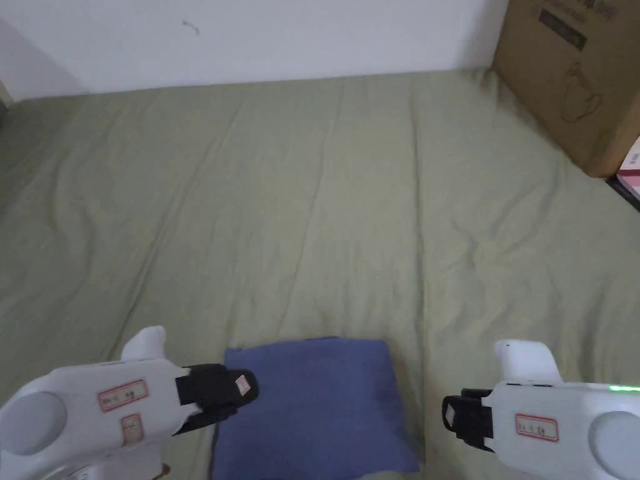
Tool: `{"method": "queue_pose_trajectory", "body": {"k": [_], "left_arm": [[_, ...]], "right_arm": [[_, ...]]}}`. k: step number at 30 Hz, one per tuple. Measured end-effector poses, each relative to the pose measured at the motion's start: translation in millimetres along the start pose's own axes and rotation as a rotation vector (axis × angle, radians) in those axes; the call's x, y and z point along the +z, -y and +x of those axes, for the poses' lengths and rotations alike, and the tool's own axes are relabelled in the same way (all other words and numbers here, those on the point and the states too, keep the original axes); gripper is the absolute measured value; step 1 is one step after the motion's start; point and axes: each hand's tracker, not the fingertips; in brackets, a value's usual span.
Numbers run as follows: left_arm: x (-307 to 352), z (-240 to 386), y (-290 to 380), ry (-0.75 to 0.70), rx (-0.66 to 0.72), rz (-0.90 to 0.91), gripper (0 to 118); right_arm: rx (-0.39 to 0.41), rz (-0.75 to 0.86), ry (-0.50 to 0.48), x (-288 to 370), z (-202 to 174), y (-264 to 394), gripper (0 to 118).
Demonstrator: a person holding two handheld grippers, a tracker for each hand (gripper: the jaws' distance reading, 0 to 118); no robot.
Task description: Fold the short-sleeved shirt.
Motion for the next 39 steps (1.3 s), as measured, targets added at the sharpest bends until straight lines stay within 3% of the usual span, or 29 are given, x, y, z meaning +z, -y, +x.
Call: {"method": "queue_pose_trajectory", "body": {"k": [5, 9, 13, 14, 15, 16, 17, 19, 20, 26, 34, 35, 36, 37, 39], "left_arm": [[30.0, -51.5, 19.3, -0.016, 0.119, 0.036, 4], [26.0, -77.3, 32.9, 0.006, 0.189, 0.021, 4], [19.5, -80.1, 37.9, 0.039, 0.153, 0.014, 7], [18.1, -79.4, 36.9, 0.049, 0.13, 0.01, 15], [16.2, -77.9, 36.9, 0.062, 0.114, 0.005, 51], [13.0, -77.7, 34.6, 0.076, 0.091, -0.01, 51], [7.6, -78.1, 31.6, 0.094, 0.078, -0.026, 63], [-5.7, -80.6, 29.8, 0.137, 0.109, -0.072, 107], [-9.4, -81.6, 27.1, 0.152, 0.129, -0.07, 118], [-53.4, -97.1, 8.2, 0.206, 0.219, -0.084, 118], [-99.9, -88.4, 1.2, 0.448, 0.246, -0.183, 116], [-105.7, -83.3, 2.8, 0.459, 0.256, -0.211, 107], [-109.3, -80.0, 4.0, 0.427, 0.229, -0.218, 73], [-111.4, -76.3, 5.4, 0.349, 0.164, -0.23, 23], [-122.1, -79.5, 8.6, 0.173, 0.145, -0.28, 20]], "right_arm": [[0.135, -0.025, -0.084, -39.0, -56.7, -26.2, 0], [0.096, -0.156, -0.08, -96.1, -76.7, -33.8, 0], [0.146, -0.199, -0.019, -131.7, -78.4, -22.4, 0], [0.133, -0.195, -0.023, -129.8, -77.7, -23.7, 0], [0.108, -0.194, -0.027, -126.2, -76.8, -26.8, 0], [0.099, -0.196, -0.037, -124.3, -74.1, -29.0, 0], [0.095, -0.2, -0.042, -123.8, -71.7, -29.1, 0], [0.077, -0.198, -0.052, -123.8, -68.9, -27.7, 0], [0.07, -0.194, -0.052, -123.5, -69.2, -25.8, 0], [0.1, -0.19, -0.051, -122.3, -71.8, -24.4, 0], [0.073, -0.192, -0.067, -122.9, -67.9, -24.4, 0], [0.07, -0.192, -0.068, -122.8, -67.7, -24.2, 0], [0.071, -0.191, -0.067, -122.5, -67.7, -24.1, 0], [0.072, -0.191, -0.065, -122.0, -67.9, -24.1, 0], [0.072, -0.191, -0.053, -119.1, -68.9, -24.5, 0]]}}
